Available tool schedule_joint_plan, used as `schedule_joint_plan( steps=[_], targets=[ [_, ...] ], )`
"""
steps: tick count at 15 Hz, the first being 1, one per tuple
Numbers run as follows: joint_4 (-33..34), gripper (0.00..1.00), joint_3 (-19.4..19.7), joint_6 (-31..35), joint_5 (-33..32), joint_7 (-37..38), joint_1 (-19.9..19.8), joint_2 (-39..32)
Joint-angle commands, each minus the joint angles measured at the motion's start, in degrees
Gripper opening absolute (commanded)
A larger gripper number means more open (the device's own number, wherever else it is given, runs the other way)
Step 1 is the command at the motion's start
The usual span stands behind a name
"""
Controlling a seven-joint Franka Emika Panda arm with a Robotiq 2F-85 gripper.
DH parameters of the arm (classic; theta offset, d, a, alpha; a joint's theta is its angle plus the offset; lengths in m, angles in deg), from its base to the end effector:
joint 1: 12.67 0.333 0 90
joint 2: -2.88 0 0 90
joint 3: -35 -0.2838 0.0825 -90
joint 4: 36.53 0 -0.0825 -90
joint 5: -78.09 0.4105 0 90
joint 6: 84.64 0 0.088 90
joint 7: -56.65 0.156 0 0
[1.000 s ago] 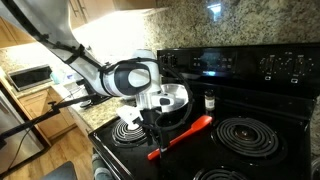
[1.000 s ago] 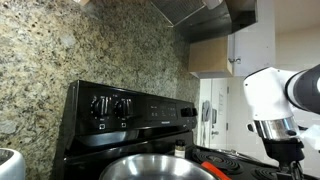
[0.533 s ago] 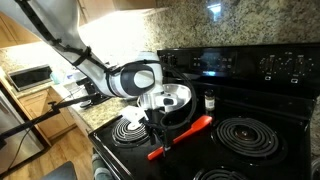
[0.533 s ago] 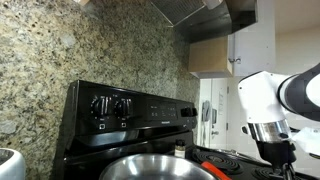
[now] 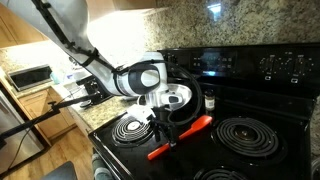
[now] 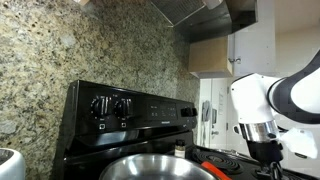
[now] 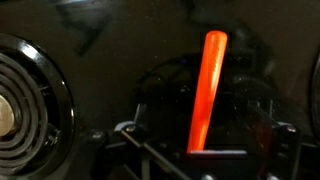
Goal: Take the red spoon and mix the content in the pot
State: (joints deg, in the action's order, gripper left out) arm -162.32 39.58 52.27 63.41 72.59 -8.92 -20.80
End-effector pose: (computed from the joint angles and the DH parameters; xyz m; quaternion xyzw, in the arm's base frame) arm 0.5224 -0.0230 0.0785 0.9888 -0.0408 -0.0961 0.1063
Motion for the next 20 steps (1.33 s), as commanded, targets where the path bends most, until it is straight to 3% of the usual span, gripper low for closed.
schedule_joint_plan(
  steps=[1, 6, 13, 20],
  targets=[
    [3.0, 1.0, -0.2, -1.63, 0.9, -1.34, 0.26, -0.96],
    [5.52, 1.0, -1.03, -2.61, 2.2, -3.29, -0.26, -2.67],
    [9.36, 1.0, -3.74, -6.11, 9.23, -15.06, -3.66, -5.36],
    [11.68, 1.0, -3.52, -9.68, 10.77, -16.8, -4.12, -6.31]
  ],
)
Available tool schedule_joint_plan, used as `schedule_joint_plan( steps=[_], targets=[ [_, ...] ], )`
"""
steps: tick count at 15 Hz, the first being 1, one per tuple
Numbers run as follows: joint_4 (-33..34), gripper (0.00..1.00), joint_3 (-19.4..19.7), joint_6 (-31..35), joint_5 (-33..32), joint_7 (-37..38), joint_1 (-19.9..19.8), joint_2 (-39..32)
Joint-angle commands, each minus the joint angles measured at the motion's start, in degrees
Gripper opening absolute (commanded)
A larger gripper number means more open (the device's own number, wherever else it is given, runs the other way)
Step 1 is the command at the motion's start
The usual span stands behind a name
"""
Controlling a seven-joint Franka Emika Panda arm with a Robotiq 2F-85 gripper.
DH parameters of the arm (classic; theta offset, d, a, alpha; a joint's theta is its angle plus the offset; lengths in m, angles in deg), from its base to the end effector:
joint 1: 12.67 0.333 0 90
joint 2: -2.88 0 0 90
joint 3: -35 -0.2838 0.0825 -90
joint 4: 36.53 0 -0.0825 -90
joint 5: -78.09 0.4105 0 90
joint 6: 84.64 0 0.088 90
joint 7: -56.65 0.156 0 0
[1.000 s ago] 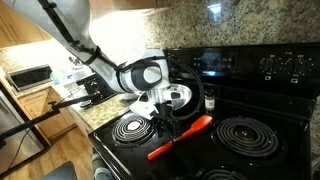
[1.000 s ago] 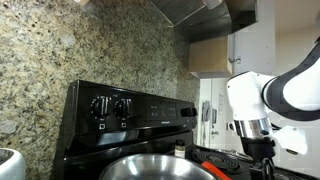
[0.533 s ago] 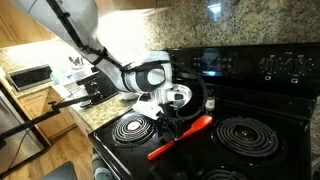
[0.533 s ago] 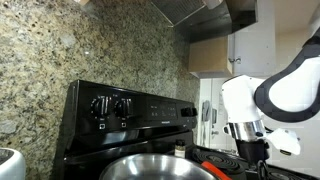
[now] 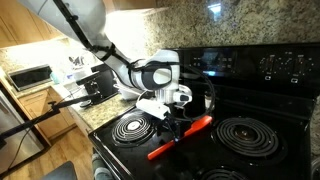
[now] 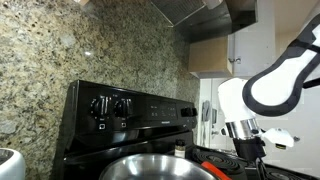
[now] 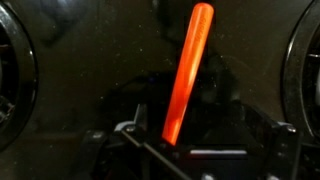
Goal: Take the red spoon and mix the content in the pot
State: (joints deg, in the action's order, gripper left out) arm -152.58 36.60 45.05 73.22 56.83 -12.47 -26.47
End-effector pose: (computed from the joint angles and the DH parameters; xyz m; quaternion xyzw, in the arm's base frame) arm 0.5544 -0.0205 0.0752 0.9898 0.0185 -0.1370 0.0342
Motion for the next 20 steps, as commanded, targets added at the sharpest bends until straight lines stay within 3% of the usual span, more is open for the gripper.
schedule_joint_plan(
  steps=[1, 13, 14, 16, 20],
  targets=[
    [2.05, 1.0, -0.45, -2.33, 0.73, -0.78, -0.43, -0.79],
    [5.73, 1.0, -0.57, -2.55, 1.91, -1.21, -1.56, -3.64],
    [5.98, 0.75, -0.36, -2.3, 1.96, -0.45, -1.46, -3.8],
    [6.19, 0.66, -0.24, -1.89, 1.92, -0.21, -1.43, -3.96],
    [6.03, 0.35, -0.41, -1.39, 1.9, 0.17, -0.91, -3.63]
  ],
)
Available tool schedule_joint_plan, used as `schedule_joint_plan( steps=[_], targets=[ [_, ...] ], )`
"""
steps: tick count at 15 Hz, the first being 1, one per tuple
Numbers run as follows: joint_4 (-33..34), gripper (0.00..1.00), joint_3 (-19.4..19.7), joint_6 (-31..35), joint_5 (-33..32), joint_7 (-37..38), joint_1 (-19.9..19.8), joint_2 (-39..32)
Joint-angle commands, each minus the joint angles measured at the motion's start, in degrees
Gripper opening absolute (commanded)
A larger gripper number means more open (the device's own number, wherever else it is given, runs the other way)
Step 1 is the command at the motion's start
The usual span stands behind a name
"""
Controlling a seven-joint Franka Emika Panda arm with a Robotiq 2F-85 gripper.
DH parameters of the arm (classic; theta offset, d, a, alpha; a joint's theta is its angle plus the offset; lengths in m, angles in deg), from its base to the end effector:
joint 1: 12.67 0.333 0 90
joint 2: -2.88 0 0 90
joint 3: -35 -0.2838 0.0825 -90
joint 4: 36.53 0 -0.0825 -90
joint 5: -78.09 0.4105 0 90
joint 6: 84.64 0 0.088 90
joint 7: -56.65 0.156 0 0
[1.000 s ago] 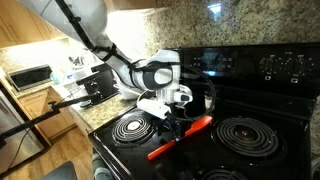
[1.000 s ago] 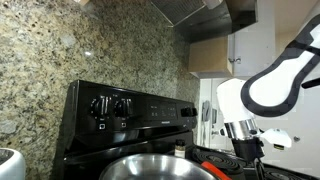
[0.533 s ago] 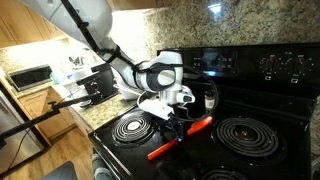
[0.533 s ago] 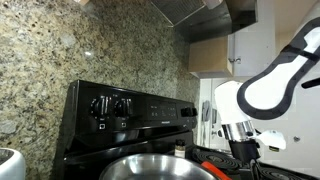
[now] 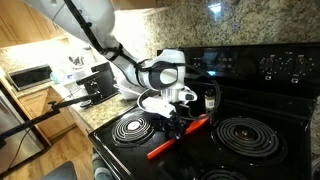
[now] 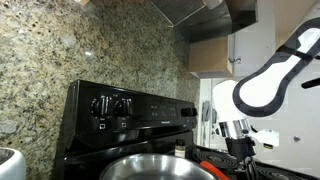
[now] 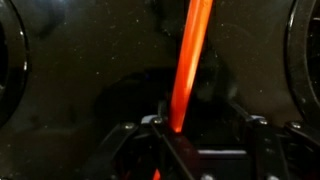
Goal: Take the red spoon and mix the content in the pot
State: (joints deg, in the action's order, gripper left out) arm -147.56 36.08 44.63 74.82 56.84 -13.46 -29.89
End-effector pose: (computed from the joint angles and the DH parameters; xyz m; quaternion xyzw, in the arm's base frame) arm 0.5777 -0.0235 0.0715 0.9917 0.0037 -0.1268 0.0230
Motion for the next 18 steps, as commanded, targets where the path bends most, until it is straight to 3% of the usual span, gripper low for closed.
schedule_joint_plan(
  steps=[1, 5, 15, 16, 18],
  targets=[
    [1.11, 0.28, 0.15, -1.03, 0.1, 0.16, 0.21, -0.17],
    [0.77, 0.0, 0.37, -0.4, -0.56, 0.83, 0.78, 0.38],
    [-2.92, 0.04, 0.75, 2.57, -1.07, 4.51, 2.37, 4.36],
    [-0.16, 0.16, 0.38, 1.97, -1.0, 3.27, 2.05, 1.13],
    [-0.5, 0.16, 0.39, 1.97, -0.99, 3.44, 2.07, 1.77]
  ],
)
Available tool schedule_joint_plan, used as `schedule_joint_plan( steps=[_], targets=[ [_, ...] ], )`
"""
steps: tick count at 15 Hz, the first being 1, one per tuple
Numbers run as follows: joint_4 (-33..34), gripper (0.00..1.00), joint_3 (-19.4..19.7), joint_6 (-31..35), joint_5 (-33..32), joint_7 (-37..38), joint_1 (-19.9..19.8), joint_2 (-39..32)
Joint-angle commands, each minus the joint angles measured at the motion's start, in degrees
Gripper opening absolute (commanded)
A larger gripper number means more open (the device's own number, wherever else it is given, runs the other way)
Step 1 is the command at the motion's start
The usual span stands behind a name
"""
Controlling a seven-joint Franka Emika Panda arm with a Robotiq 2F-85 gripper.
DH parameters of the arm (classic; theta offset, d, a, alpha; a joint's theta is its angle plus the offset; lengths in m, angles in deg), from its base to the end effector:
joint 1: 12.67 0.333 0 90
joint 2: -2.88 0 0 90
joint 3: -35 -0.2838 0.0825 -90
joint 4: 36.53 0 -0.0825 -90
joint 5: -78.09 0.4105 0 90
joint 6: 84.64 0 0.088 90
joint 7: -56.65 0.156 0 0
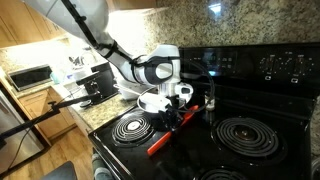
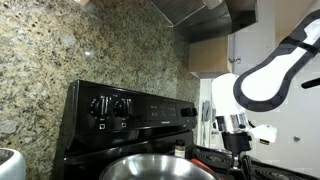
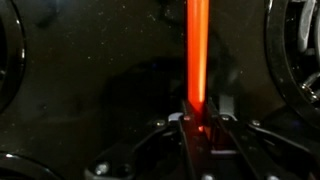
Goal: Take the red spoon and mix the content in the pot
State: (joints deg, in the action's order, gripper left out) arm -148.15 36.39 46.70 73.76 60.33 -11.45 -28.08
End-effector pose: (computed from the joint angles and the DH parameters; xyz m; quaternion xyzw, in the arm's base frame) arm 0.5878 -0.0072 0.0881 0.9947 -0.0047 -0.0969 0.0351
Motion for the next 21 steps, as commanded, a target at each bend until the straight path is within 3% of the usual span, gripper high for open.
schedule_joint_plan(
  steps=[1, 5, 6, 14, 21],
  targets=[
    [-0.06, 0.16, 0.08, -0.09, 0.06, -0.05, 0.05, 0.19],
    [-0.28, 0.16, 0.08, -0.09, 0.06, -0.05, 0.05, 0.33],
    [-0.29, 0.04, 0.08, -0.09, 0.06, -0.04, 0.05, 0.33],
    [-4.92, 0.04, 3.26, 13.28, -0.75, 8.12, 1.44, 1.33],
    [-7.34, 0.04, 4.4, 15.45, -1.05, 9.9, 2.77, 3.08]
  ],
)
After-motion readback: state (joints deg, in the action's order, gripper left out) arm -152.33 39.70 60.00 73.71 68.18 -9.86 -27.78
